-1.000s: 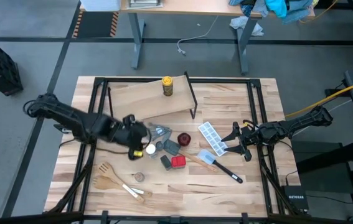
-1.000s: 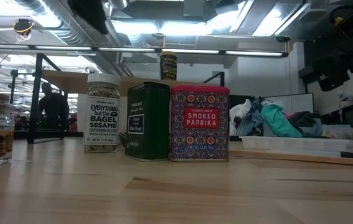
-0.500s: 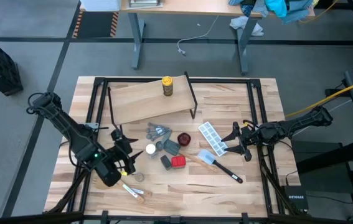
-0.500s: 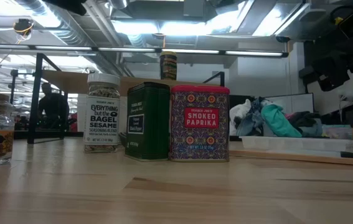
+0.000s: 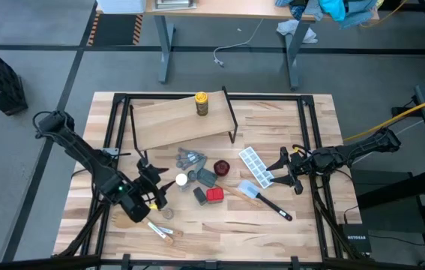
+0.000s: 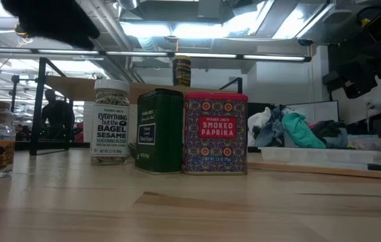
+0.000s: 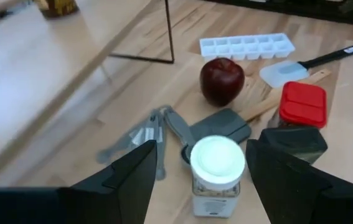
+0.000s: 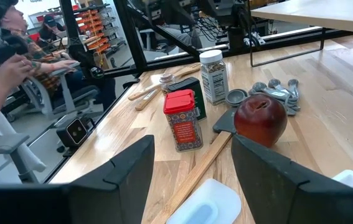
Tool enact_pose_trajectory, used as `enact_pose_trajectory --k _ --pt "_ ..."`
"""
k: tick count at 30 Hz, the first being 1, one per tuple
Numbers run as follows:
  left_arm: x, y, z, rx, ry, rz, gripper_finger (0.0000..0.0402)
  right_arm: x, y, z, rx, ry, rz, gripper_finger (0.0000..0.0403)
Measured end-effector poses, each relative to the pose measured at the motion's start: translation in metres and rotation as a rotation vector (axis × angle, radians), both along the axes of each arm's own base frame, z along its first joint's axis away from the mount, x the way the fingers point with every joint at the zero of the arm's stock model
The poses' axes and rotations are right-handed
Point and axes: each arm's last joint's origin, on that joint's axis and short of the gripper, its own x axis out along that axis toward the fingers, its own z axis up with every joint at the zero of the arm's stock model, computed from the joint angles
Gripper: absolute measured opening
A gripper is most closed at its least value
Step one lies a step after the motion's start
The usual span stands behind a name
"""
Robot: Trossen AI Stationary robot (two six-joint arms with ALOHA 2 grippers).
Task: Shelf spices
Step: Put the white seasoning bottle on the shelf
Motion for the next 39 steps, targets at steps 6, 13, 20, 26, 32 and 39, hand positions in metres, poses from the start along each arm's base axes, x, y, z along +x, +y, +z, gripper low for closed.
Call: enact_pose_trajectory --k 6,13,20,26,32,39 --pt "-0.002 0.001 -0.021 -0.097 -0.098 0.043 0.0239 0.0 0.0 0.0 0.0 0.0 0.0 0.0221" --pt "-0.001 -0.002 -0.038 -0.098 -0.146 0.065 0.0239 0.0 0.0 0.0 0.0 0.0 0.0 0.0221" --pt "0.0 -0.007 -0.054 -0.101 -0.131 0.083 0.0239 0.0 0.0 0.0 0.0 0.0 0.0 0.0221" --pt "0.004 -0.013 -0.064 -0.113 -0.134 0.084 0.0239 0.0 0.0 0.0 0.0 0.0 0.0 0.0221" --pt "0.005 -0.017 -0.063 -0.09 -0.126 0.051 0.0239 0.0 0.0 0.0 0.0 0.0 0.0 0.0221" --pt "0.005 -0.017 -0.063 -0.103 -0.136 0.057 0.0239 0.0 0.0 0.0 0.0 0.0 0.0 0.0221"
